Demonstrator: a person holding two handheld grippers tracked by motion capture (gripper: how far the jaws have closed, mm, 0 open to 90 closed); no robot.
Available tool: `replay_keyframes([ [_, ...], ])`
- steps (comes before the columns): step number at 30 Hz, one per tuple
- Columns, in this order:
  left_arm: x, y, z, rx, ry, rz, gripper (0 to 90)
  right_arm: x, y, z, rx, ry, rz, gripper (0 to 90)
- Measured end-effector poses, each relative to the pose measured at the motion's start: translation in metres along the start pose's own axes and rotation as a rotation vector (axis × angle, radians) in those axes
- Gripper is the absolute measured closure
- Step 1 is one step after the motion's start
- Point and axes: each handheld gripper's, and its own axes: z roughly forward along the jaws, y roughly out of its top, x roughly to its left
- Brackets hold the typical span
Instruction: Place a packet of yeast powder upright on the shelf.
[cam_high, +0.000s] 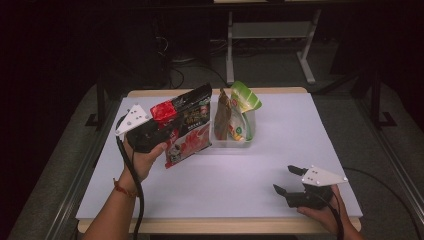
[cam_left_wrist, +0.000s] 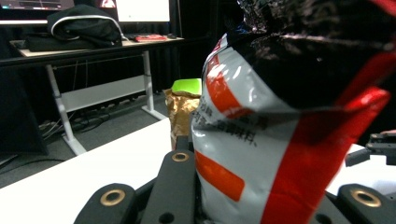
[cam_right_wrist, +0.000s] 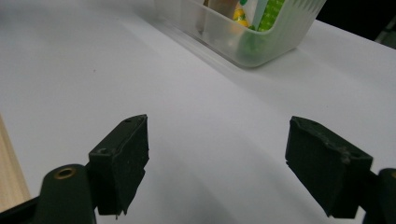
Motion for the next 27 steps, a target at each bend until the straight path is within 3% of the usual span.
replay_keyframes([
  [10, 0.009, 0.008, 0.010, -0.011, 0.039, -0.001, 81.2, 0.002, -0.001, 0.003, 0.015, -0.001, -0.014, 20.8],
  [17, 0.014, 0.013, 0.021, -0.018, 0.066, -0.005, 81.1, -0.002, 0.003, -0.008, -0.061, -0.009, 0.001, 20.8],
  [27, 0.020, 0.011, 0.040, -0.019, 0.112, -0.023, 81.1, -0.001, 0.002, -0.006, -0.054, 0.000, -0.006, 20.9],
])
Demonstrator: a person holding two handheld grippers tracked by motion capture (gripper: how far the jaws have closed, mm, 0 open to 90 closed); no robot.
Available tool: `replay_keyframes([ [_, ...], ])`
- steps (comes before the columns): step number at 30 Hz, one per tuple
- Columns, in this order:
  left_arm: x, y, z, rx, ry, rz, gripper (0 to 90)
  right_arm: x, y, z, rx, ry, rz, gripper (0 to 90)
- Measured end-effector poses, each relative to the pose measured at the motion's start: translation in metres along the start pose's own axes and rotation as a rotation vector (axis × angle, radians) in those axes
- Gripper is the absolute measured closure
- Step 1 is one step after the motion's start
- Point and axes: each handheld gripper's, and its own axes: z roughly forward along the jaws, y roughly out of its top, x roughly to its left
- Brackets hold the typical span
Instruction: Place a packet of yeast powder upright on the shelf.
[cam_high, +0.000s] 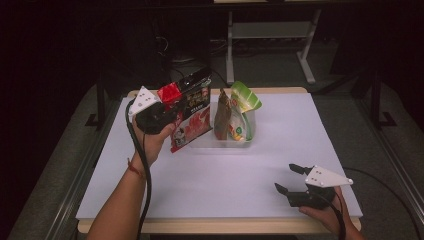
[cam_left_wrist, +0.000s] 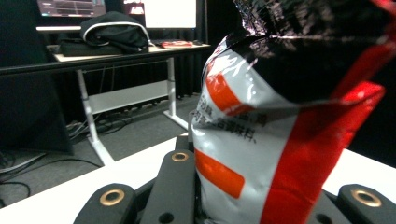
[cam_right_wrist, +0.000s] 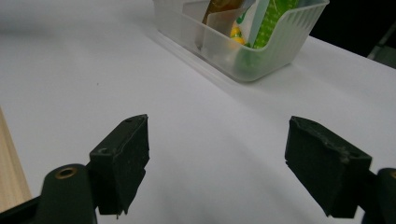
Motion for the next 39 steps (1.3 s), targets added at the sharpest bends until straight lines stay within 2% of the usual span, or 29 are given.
replay_keyframes([
  [9, 0.006, 0.000, 0.017, 0.003, 0.063, -0.028, 81.1, 0.000, -0.001, 0.001, 0.011, 0.002, -0.003, 21.2],
  [13, 0.006, 0.000, 0.026, 0.014, 0.103, -0.023, 81.2, 0.000, -0.001, 0.002, 0.015, 0.002, -0.007, 21.3],
  [18, 0.009, -0.005, 0.036, 0.016, 0.127, -0.048, 81.1, 0.001, -0.001, 0.002, 0.014, 0.004, -0.009, 21.4],
  [23, 0.010, -0.009, 0.045, 0.013, 0.165, -0.051, 81.2, 0.000, -0.001, 0.001, 0.011, 0.005, -0.007, 21.5],
  [28, 0.010, -0.011, 0.054, 0.001, 0.182, -0.071, 81.2, 0.000, -0.001, 0.000, 0.008, 0.007, -0.005, 21.5],
  [39, 0.005, -0.014, 0.068, -0.013, 0.273, -0.058, 81.3, 0.000, -0.001, -0.001, 0.006, 0.016, -0.006, 21.8],
])
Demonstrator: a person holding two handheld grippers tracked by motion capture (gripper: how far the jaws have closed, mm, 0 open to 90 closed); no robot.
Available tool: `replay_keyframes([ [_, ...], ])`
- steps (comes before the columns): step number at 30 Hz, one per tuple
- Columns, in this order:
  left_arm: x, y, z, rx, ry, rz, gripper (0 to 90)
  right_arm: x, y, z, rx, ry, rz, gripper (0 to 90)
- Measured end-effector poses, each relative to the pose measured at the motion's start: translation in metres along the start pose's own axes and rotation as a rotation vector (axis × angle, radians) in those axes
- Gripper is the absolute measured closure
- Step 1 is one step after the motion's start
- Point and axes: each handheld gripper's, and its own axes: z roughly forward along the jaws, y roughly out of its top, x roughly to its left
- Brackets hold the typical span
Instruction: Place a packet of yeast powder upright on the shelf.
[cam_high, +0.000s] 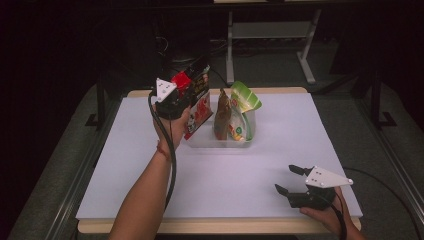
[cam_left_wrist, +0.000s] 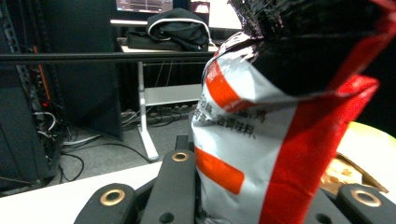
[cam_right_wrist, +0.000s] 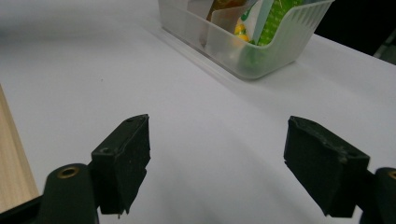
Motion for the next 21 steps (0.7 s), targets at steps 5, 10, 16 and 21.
replay_keyframes([
  [5, -0.005, -0.002, 0.007, -0.001, 0.023, 0.006, 81.3, 0.001, 0.000, 0.000, 0.003, 0.010, -0.003, 21.9],
  [10, -0.009, -0.005, 0.014, -0.009, 0.035, -0.003, 81.3, 0.002, 0.000, 0.001, 0.010, 0.017, -0.007, 21.9],
  [16, -0.010, -0.013, 0.020, -0.008, 0.041, -0.047, 81.3, 0.001, 0.000, 0.001, 0.007, 0.023, -0.006, 22.0],
  [21, -0.012, -0.026, 0.026, 0.013, 0.039, -0.027, 81.2, 0.003, 0.000, 0.001, 0.007, 0.029, -0.012, 22.0],
])
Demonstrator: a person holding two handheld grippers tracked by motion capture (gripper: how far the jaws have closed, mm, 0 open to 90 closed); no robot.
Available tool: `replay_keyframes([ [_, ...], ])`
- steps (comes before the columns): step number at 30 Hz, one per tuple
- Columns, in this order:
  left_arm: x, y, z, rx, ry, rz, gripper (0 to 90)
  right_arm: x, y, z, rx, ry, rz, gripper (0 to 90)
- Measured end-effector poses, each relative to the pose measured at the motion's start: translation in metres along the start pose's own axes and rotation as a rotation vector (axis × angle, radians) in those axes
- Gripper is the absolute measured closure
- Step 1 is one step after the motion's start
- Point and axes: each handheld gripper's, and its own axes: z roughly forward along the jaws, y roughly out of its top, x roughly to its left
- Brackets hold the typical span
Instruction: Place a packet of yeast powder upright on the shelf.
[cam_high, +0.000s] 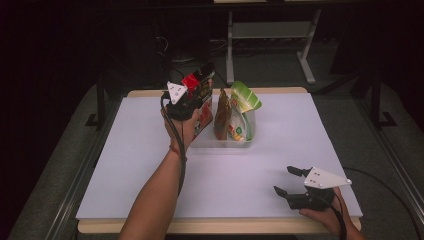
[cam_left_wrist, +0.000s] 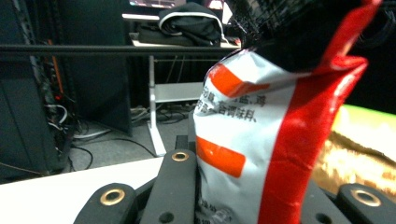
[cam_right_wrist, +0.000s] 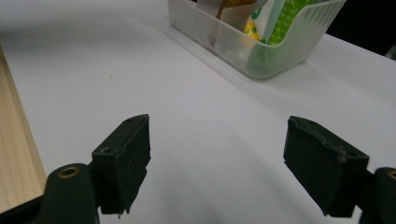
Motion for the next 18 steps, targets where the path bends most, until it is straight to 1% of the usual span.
replay_keyframes([
  [2, 0.002, -0.005, 0.000, 0.000, -0.006, -0.023, 81.1, 0.000, 0.000, 0.000, -0.001, 0.001, -0.004, 22.0],
  [5, 0.004, -0.010, -0.002, -0.004, -0.007, -0.029, 80.9, -0.001, -0.001, 0.000, 0.001, 0.002, 0.004, 22.0],
  [7, 0.006, -0.012, -0.003, -0.009, -0.018, -0.036, 80.9, -0.001, -0.001, 0.000, 0.002, 0.003, 0.004, 22.0],
  [8, 0.006, -0.013, -0.004, -0.011, -0.018, -0.034, 80.9, -0.001, -0.001, 0.000, 0.003, 0.003, 0.001, 21.9],
  [10, 0.006, -0.013, -0.006, -0.016, -0.033, -0.027, 80.7, 0.000, -0.001, 0.001, 0.000, 0.004, -0.001, 22.0],
  [12, 0.005, -0.014, -0.008, -0.016, -0.038, -0.008, 80.7, 0.000, -0.001, 0.002, 0.004, 0.007, -0.002, 21.9],
  [14, 0.004, -0.015, -0.009, -0.018, -0.047, -0.001, 80.6, 0.001, -0.001, 0.002, 0.009, 0.007, -0.006, 22.0],
  [16, 0.004, -0.015, -0.011, -0.017, -0.051, 0.017, 80.5, 0.001, -0.001, 0.002, 0.012, 0.008, -0.006, 22.0],
  [18, 0.003, -0.016, -0.012, -0.015, -0.060, 0.020, 80.5, 0.001, -0.001, 0.002, 0.010, 0.007, -0.006, 22.0],
])
